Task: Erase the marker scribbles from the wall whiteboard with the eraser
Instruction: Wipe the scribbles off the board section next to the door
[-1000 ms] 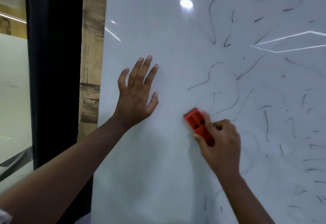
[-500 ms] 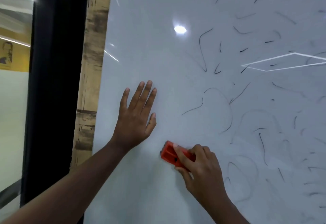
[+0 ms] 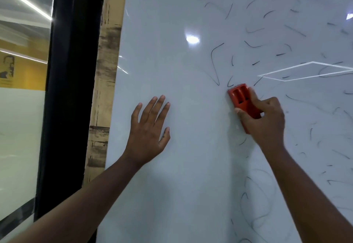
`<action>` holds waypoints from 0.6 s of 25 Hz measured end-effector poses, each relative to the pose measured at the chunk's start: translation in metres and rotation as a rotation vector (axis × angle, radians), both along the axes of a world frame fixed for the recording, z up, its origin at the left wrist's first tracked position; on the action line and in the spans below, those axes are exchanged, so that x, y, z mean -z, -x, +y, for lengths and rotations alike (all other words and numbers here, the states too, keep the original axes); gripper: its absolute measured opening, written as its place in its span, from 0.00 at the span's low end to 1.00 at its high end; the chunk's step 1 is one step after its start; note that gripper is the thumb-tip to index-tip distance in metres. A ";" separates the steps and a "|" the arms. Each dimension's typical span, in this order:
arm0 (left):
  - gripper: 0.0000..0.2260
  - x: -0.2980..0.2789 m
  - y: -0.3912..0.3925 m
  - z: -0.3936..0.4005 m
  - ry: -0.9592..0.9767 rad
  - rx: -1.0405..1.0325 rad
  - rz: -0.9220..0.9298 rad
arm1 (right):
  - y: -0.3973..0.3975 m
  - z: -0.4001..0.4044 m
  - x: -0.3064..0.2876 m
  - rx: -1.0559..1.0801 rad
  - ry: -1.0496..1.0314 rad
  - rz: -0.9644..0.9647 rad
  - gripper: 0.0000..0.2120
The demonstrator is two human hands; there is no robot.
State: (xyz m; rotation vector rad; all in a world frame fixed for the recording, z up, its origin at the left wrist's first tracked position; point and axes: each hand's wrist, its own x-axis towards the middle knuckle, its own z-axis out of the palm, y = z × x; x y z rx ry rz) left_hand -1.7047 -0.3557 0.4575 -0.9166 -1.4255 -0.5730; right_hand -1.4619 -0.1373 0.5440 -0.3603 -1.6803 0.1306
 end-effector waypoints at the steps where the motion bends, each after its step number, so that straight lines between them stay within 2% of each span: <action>1: 0.28 -0.004 0.000 -0.003 -0.006 -0.003 0.016 | 0.007 -0.010 0.011 -0.004 -0.044 -0.036 0.34; 5: 0.21 -0.029 0.000 -0.011 -0.045 0.018 0.075 | 0.038 -0.057 0.085 0.013 -0.444 -0.320 0.34; 7: 0.21 -0.045 0.001 -0.013 -0.060 0.022 0.055 | 0.047 -0.062 0.106 0.059 -0.627 -0.391 0.34; 12: 0.26 -0.098 0.003 -0.008 -0.118 0.024 0.041 | 0.062 -0.045 0.074 0.098 -0.802 -0.373 0.31; 15: 0.26 -0.145 -0.004 0.000 -0.158 0.031 0.030 | 0.069 -0.035 0.028 0.121 -0.815 -0.263 0.30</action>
